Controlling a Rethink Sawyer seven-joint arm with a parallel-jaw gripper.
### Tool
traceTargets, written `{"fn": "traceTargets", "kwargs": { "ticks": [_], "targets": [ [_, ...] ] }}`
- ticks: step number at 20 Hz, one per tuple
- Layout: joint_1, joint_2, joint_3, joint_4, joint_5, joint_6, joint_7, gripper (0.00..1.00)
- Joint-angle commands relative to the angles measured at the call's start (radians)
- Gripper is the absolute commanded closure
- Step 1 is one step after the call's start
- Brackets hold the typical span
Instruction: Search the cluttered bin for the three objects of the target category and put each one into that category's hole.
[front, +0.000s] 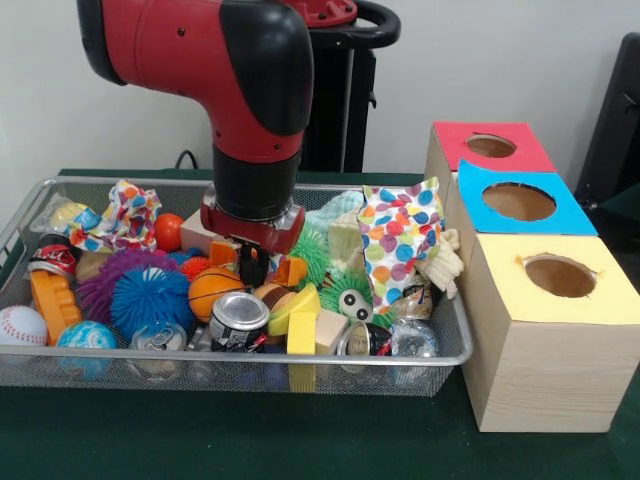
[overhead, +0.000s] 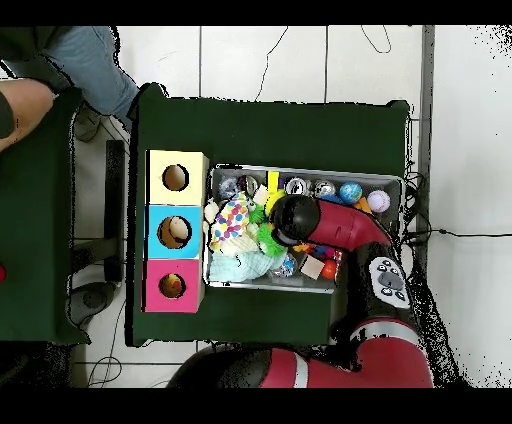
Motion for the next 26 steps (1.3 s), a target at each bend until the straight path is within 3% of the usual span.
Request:
{"fn": "traceTargets", "kwargs": {
  "ticks": [1, 9, 13, 17, 21, 26],
  "targets": [
    [0.048, 0.037, 0.062, 0.073, 0.106, -0.052, 0.273, 1.0],
    [0.069, 0.023, 0.041, 0.083, 0.149, -0.043, 0.258, 1.0],
    [0.061, -0.008, 0.003, 0.075, 0.127, 0.017, 0.194, 1.0],
    [-0.024, -0.115, -0.017, 0.131, 0.063, 0.099, 0.034, 1.0],
    [-0.129, -0.2, -0.005, 0.203, 0.005, 0.109, -0.112, 1.0],
    [-0.226, -0.291, 0.024, 0.278, -0.061, 0.135, -0.223, 1.0]
  ]
}}
